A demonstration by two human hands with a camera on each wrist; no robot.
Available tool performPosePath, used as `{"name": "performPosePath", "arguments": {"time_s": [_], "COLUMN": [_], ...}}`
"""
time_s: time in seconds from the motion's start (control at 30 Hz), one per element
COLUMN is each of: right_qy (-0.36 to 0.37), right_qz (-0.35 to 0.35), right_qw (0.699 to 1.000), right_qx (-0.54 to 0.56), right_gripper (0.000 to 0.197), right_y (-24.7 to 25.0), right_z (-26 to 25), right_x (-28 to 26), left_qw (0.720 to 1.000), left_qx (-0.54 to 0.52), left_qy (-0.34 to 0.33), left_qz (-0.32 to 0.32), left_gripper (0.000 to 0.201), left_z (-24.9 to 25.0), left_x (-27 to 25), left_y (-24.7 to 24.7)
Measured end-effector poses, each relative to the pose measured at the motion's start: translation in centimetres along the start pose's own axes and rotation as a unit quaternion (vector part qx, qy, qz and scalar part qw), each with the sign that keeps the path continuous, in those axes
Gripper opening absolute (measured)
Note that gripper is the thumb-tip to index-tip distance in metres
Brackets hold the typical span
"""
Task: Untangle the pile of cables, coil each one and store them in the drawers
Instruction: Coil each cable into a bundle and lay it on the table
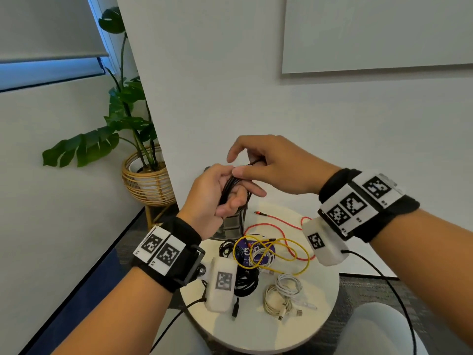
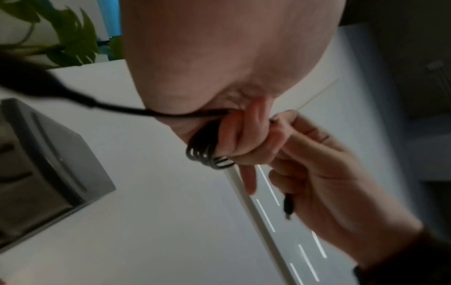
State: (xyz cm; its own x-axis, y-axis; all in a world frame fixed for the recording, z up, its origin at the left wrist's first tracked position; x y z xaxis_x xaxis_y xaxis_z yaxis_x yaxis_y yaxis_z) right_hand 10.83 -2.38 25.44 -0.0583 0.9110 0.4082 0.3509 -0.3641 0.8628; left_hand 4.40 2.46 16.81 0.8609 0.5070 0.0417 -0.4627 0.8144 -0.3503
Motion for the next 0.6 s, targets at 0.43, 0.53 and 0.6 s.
{"name": "performPosePath", "arguments": {"time_s": [0.43, 0.53, 0.6], "right_qy": [-0.19, -0.135, -0.097], "right_qz": [0.023, -0.038, -0.086], "right_qw": [0.963, 0.976, 0.989], "right_qx": [0.192, 0.169, 0.065], "right_gripper": [0.045, 0.035, 0.027], "right_y": [-5.2, -5.1, -5.3], "right_z": [3.9, 3.9, 4.0], "right_x": [-4.2, -4.6, -5.0], "left_qw": [0.994, 0.993, 0.992], "left_qx": [-0.001, 0.008, 0.013], "left_qy": [-0.034, -0.034, -0.037], "left_qz": [0.107, 0.116, 0.119], "left_gripper": [0.018, 0.015, 0.014], "left_z": [-1.3, -1.0, -0.7], "left_x": [-1.0, -1.2, -1.2], "left_y": [3.2, 3.6, 3.6]}}
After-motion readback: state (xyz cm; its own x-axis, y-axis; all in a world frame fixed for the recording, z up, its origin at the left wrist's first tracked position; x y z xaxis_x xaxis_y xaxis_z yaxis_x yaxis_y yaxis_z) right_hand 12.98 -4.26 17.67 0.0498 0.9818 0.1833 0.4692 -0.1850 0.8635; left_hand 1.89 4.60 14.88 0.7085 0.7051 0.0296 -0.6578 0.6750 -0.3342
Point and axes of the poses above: each hand's wrist, its own x-axis towards the middle knuckle, its own y-axis out of the back of the hand, z = x × y, the point moved 10 cm from there along x, towards the middle knuckle, and after that the axes turned 10 degrees about -x, right-handed, at the moved point
